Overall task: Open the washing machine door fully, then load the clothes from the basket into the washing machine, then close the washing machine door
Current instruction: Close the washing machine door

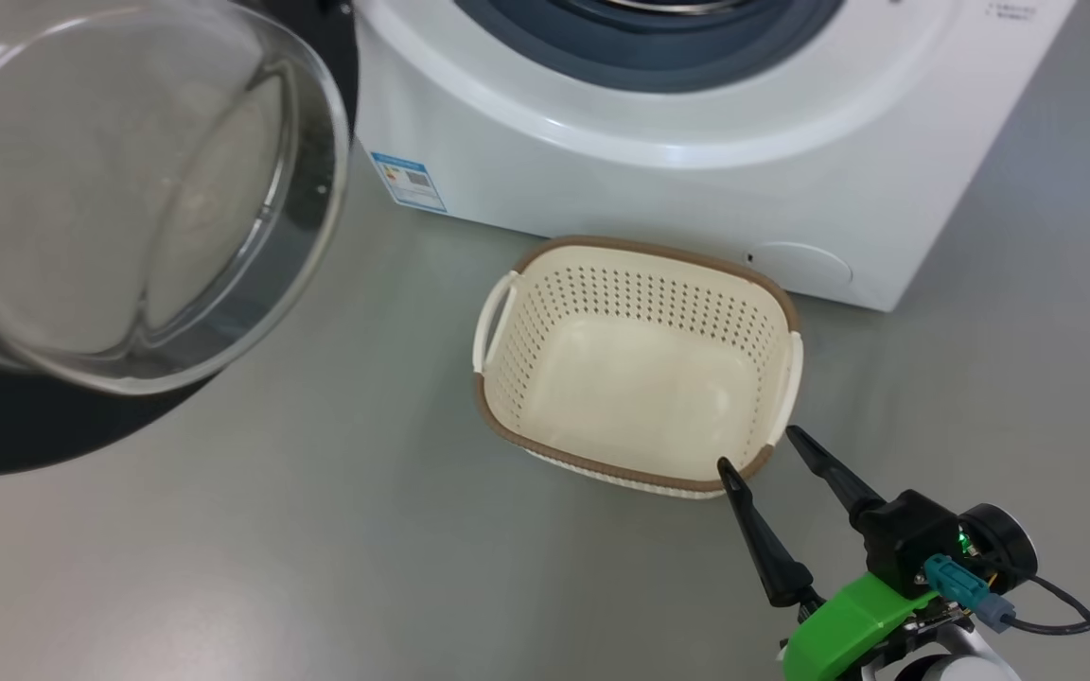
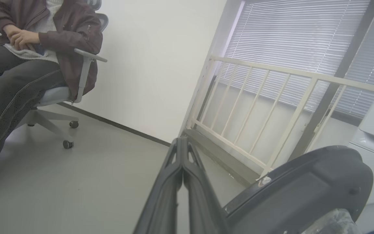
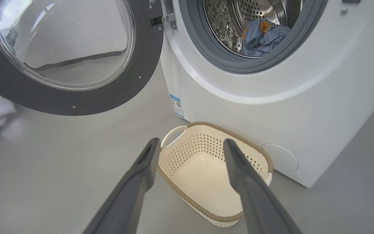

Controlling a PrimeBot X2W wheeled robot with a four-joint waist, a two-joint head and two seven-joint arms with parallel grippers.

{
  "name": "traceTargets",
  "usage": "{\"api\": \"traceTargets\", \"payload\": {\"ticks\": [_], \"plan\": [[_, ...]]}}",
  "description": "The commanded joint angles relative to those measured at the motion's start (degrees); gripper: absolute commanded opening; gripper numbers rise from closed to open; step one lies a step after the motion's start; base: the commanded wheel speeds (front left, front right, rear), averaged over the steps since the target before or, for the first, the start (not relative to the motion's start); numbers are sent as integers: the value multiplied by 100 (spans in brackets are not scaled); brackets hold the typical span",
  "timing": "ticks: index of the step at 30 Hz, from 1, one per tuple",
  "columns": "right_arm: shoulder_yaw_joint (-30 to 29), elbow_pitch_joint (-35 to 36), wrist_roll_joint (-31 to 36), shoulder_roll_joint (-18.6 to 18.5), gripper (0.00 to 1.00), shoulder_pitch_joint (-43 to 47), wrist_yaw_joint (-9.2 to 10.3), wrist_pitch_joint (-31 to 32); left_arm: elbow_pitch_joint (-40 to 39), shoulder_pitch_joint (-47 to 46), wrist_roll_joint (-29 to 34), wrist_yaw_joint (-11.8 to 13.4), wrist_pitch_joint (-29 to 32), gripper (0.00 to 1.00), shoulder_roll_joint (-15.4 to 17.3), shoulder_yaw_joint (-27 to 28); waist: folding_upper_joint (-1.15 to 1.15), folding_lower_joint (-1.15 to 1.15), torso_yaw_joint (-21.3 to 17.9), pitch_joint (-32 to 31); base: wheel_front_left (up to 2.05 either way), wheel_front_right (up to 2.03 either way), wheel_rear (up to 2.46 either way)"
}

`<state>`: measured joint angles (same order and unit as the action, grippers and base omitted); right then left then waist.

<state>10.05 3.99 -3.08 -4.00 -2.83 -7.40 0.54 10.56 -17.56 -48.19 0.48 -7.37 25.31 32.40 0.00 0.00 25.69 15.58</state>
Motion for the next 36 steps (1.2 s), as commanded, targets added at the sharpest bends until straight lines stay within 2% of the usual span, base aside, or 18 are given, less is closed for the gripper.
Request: {"api": "traceTargets", "payload": {"ticks": [1, 3, 8, 10, 13, 17, 20, 24, 36], "plan": [[173, 195, 41, 10, 100, -191, -9, 44, 282, -444, -339, 9, 261, 0, 562, 374, 0, 0, -240, 227, 0, 0, 0], [180, 201, 43, -1, 100, -198, -9, 51, 540, -626, -520, 22, 390, 0, 679, 473, 0, 0, -272, 241, 0, 0, 0], [210, 236, 39, -43, 100, -244, -9, 74, 1958, -1396, -1352, 55, 1243, 0, 1159, 750, 0, 0, -425, 293, 0, 0, 0], [218, 243, 38, -50, 100, -259, -9, 78, 2522, -1652, -1645, 145, 1529, 0, 1311, 908, 0, 0, -477, 308, 0, 0, 0], [228, 248, 39, -57, 100, -264, -9, 81, 3234, -2041, -2138, 282, 1975, 0, 1461, 1186, 0, 0, -538, 321, 0, 0, 0], [249, 254, 41, -60, 100, -266, -9, 81, 3889, -2268, -2459, 293, 2499, 0, 1611, 1292, 0, 0, -598, 346, 0, 0, 0], [257, 252, 46, -55, 100, -269, -9, 72, 4215, -2416, -2726, 243, 2829, 0, 1660, 1432, 0, 0, -621, 359, 0, 0, 0], [251, 253, 52, -48, 100, -279, -9, 67, 4540, -2494, -2851, 215, 2893, 0, 1744, 1552, 0, 0, -628, 380, 0, 0, 0], [205, 238, 67, -38, 100, -324, -9, 65, 4819, -2618, -2895, -299, 4038, 0, 1564, 1104, 0, 0, -572, 391, 0, 0, 0]]}}
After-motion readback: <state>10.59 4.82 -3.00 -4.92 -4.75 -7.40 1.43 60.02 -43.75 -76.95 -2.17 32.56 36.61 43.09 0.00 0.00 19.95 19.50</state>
